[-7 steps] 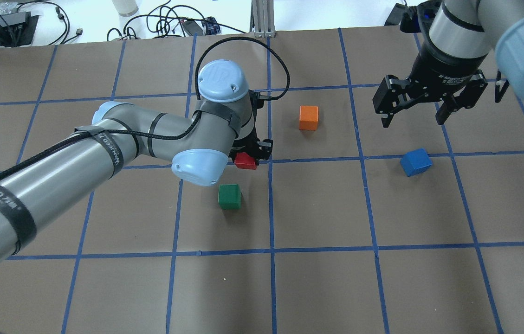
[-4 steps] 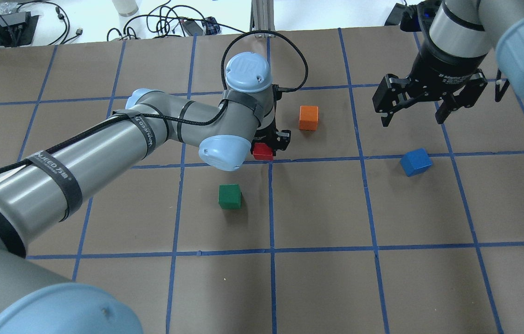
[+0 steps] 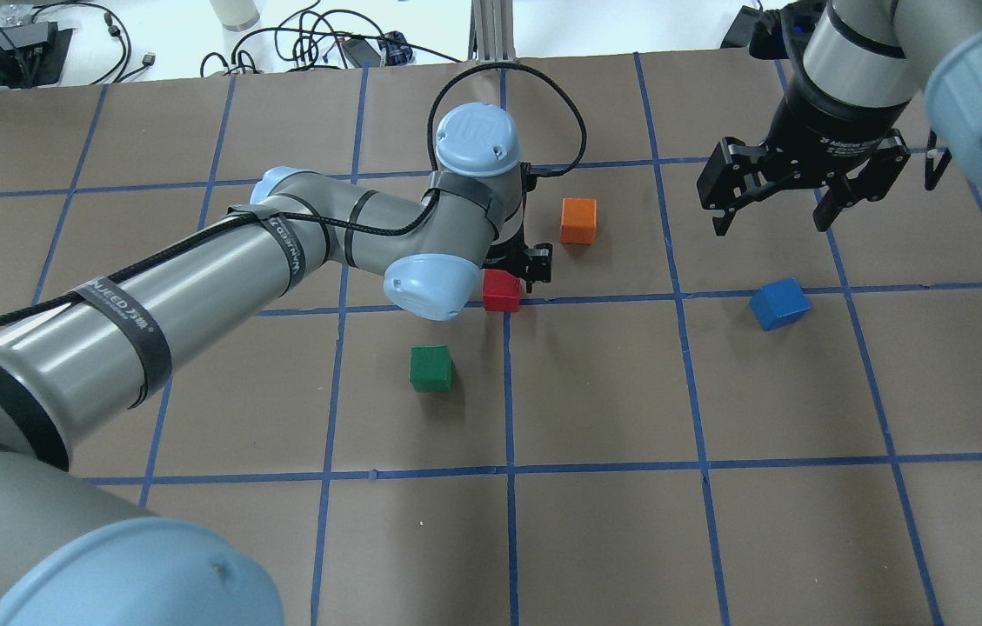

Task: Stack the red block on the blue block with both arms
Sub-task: 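Set the red cube down and raise the left gripper while the right arm approaches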

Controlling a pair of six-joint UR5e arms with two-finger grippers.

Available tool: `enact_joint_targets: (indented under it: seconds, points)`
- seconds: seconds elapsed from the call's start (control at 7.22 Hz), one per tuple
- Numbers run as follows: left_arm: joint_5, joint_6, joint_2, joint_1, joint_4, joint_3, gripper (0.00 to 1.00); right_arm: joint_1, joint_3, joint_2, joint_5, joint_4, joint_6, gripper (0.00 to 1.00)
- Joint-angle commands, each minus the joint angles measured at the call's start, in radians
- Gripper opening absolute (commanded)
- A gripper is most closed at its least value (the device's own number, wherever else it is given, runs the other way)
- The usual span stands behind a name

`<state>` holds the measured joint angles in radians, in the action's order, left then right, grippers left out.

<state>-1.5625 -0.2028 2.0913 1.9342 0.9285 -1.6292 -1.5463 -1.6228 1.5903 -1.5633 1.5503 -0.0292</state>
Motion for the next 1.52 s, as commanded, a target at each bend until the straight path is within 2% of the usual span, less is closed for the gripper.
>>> enact_joint_targets:
  seconds: [0.0, 0.14, 0.28, 0.42, 0.55, 0.69, 0.83, 1.11, 1.25, 1.38]
  points:
    - [0.031, 0.126, -0.124, -0.154, 0.074, -0.011, 1.00, -0.003, 0.000, -0.026, 0.003, -0.003, 0.014, 1.00]
    - [0.106, 0.181, -0.198, -0.241, 0.152, -0.012, 1.00, -0.003, -0.002, -0.029, 0.002, 0.005, 0.021, 1.00]
    - [0.104, 0.219, -0.285, -0.311, 0.253, -0.006, 1.00, -0.003, -0.002, -0.047, 0.005, 0.010, 0.020, 1.00]
    - [0.098, 0.247, -0.380, -0.358, 0.377, -0.003, 1.00, -0.012, -0.002, -0.067, 0.002, 0.086, 0.034, 1.00]
    - [0.090, 0.305, -0.454, -0.377, 0.457, -0.001, 1.00, -0.023, 0.003, -0.111, 0.003, 0.117, 0.085, 1.00]
    - [0.043, 0.307, -0.505, -0.382, 0.479, 0.005, 1.00, -0.075, 0.003, -0.140, 0.003, 0.166, 0.162, 1.00]
    - [0.001, 0.307, -0.536, -0.382, 0.509, 0.008, 1.00, -0.127, 0.003, -0.189, 0.006, 0.207, 0.251, 1.00]
    - [0.010, 0.287, -0.545, -0.386, 0.547, 0.014, 1.00, -0.217, 0.003, -0.310, 0.008, 0.405, 0.320, 1.00]
    - [0.028, 0.255, -0.541, -0.389, 0.550, 0.023, 1.00, -0.259, 0.014, -0.326, 0.009, 0.428, 0.409, 1.00]
    - [0.039, 0.212, -0.534, -0.390, 0.590, 0.066, 1.00, -0.284, 0.015, -0.352, 0.014, 0.447, 0.419, 1.00]
